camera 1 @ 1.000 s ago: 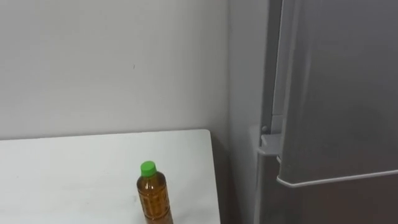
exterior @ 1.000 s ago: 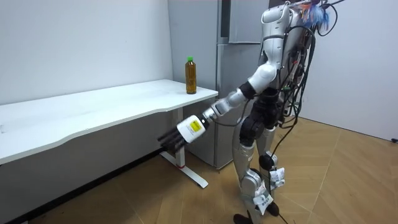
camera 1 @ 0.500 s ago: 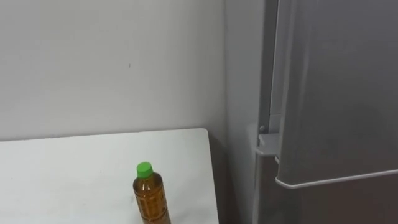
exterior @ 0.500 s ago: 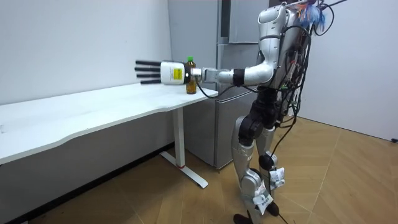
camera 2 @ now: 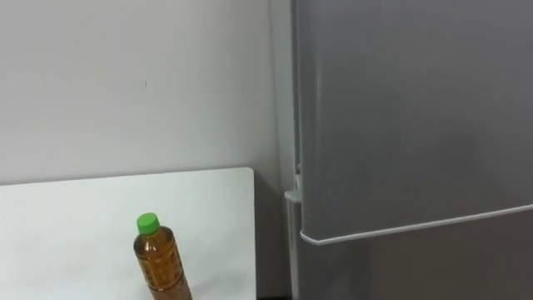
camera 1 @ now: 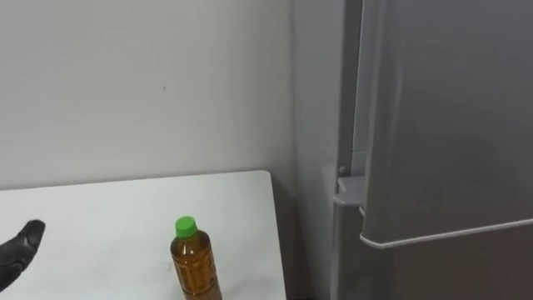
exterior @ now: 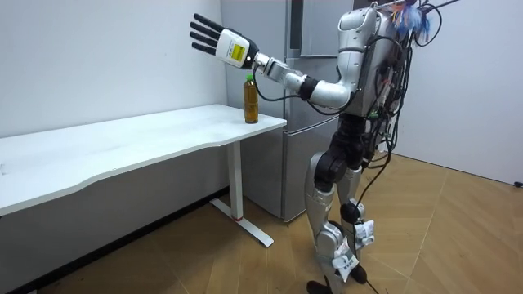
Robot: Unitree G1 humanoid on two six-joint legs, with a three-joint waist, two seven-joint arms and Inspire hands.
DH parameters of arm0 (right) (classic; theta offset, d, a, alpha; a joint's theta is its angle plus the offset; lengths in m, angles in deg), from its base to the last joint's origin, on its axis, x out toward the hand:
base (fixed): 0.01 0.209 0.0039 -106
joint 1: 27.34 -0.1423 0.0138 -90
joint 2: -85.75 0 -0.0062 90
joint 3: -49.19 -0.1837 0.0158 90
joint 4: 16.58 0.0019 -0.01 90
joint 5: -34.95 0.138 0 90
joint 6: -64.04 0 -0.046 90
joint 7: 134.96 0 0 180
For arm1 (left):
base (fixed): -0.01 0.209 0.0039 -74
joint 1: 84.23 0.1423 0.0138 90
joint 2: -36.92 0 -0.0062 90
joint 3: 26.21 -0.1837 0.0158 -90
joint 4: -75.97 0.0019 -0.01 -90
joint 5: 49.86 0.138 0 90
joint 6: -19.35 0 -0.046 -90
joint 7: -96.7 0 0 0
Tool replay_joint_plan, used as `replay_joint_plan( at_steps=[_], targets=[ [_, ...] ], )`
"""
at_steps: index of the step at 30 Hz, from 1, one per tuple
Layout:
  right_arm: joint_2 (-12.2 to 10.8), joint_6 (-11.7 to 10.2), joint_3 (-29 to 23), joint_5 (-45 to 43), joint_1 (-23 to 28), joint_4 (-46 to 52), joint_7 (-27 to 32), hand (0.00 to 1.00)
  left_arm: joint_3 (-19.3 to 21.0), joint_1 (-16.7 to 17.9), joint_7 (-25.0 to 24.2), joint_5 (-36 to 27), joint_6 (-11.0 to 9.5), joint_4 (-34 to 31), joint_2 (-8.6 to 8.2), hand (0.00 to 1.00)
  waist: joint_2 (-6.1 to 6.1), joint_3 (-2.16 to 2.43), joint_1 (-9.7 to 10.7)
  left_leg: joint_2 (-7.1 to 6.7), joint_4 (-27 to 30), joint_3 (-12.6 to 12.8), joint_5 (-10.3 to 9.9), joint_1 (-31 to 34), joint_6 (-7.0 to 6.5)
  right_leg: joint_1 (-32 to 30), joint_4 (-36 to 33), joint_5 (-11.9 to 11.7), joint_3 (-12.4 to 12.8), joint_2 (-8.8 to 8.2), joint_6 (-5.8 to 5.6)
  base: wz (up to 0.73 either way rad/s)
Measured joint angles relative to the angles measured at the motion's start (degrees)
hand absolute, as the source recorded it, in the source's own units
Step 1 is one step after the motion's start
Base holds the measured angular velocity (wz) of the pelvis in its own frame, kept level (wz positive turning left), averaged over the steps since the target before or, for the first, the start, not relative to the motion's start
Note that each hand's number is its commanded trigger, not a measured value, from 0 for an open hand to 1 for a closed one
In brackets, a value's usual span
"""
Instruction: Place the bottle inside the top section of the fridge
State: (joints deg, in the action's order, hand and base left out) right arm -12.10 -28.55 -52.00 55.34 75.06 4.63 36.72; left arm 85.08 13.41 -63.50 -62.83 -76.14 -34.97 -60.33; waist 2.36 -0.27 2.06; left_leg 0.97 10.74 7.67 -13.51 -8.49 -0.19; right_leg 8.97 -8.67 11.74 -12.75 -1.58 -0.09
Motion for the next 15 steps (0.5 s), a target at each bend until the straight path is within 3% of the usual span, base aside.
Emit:
replay_joint_plan(
  at_steps=[8, 15],
  targets=[
    [-0.6, 0.1, 1.2, -0.6, -1.8, -0.3, 0.0, 0.00, -8.5, -3.6, -9.5, -0.9, 0.5, -3.1, -0.03, 0.00, -0.42, 0.12, 2.6, -0.01, 0.6, -0.2, 0.0, 0.3, 0.00, 0.0, 0.0, 0.0, 0.5, 0.03, 0.02, 0.00],
    [-0.6, 0.1, 2.8, 0.0, -2.4, -0.4, 0.1, 0.00, -16.2, -9.2, -19.6, -5.8, 3.4, -3.9, -0.01, 0.00, -0.76, -0.10, 4.4, 0.02, 0.6, -0.1, 0.0, 0.3, 0.00, -0.3, 0.0, 0.0, 0.5, 0.01, 0.04, -0.02]
  ],
)
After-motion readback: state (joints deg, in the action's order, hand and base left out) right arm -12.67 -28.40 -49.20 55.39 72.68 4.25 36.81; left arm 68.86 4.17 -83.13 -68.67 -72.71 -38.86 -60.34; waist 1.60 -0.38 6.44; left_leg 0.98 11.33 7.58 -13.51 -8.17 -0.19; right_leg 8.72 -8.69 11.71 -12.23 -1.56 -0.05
